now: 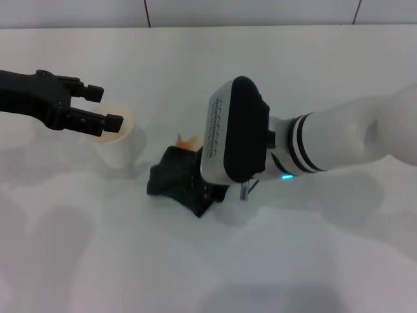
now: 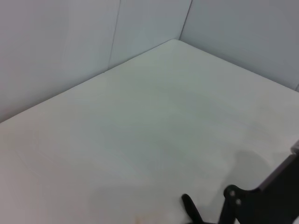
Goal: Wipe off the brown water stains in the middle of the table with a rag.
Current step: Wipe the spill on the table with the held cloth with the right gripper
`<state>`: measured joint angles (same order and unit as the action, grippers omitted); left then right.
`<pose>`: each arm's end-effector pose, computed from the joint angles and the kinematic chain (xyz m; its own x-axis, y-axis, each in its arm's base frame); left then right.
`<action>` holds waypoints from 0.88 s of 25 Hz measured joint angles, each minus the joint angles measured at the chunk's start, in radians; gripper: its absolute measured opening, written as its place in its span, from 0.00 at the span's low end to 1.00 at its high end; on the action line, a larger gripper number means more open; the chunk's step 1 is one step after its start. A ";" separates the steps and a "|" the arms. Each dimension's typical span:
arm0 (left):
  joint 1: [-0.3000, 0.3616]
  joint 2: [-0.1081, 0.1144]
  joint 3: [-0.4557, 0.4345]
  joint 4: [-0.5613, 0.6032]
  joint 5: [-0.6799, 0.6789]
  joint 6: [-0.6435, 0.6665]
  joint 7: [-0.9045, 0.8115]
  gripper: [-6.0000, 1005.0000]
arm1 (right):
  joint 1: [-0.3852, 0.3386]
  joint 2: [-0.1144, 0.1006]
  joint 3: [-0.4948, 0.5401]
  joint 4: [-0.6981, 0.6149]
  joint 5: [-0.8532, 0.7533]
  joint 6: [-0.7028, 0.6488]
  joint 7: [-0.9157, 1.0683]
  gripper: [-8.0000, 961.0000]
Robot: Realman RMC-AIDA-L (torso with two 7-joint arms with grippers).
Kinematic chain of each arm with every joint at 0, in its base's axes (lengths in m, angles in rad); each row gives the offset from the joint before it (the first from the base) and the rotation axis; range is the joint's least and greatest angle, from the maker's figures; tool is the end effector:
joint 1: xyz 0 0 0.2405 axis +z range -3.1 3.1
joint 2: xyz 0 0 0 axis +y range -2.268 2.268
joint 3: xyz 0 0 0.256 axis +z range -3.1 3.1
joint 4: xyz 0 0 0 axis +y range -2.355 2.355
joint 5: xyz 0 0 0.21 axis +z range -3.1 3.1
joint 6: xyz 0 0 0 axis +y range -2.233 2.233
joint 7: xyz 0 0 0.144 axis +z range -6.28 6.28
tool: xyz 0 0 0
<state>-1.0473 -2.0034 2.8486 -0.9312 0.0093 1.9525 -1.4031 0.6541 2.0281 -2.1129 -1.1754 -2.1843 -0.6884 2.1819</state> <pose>-0.2288 0.3675 0.0885 0.8613 0.4506 0.2347 0.4882 -0.8620 -0.1366 0.1122 0.3354 -0.1339 0.9924 0.0843 0.0898 0.1087 -0.9423 -0.3166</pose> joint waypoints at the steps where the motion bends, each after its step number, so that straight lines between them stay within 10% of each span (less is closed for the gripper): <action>1: 0.000 -0.001 0.000 0.000 0.000 0.000 0.000 0.89 | 0.000 0.000 0.001 0.007 0.000 0.015 0.003 0.08; 12: 0.001 -0.003 0.000 0.000 -0.002 0.000 0.000 0.89 | 0.028 0.000 0.028 0.110 0.000 0.133 0.013 0.08; 22: 0.008 0.000 0.000 0.000 -0.002 0.000 0.000 0.89 | 0.016 -0.004 -0.001 0.004 -0.030 -0.018 0.002 0.08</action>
<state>-1.0397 -2.0033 2.8486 -0.9310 0.0075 1.9525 -1.4036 0.6702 2.0244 -2.1136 -1.1714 -2.2145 -0.7066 2.1840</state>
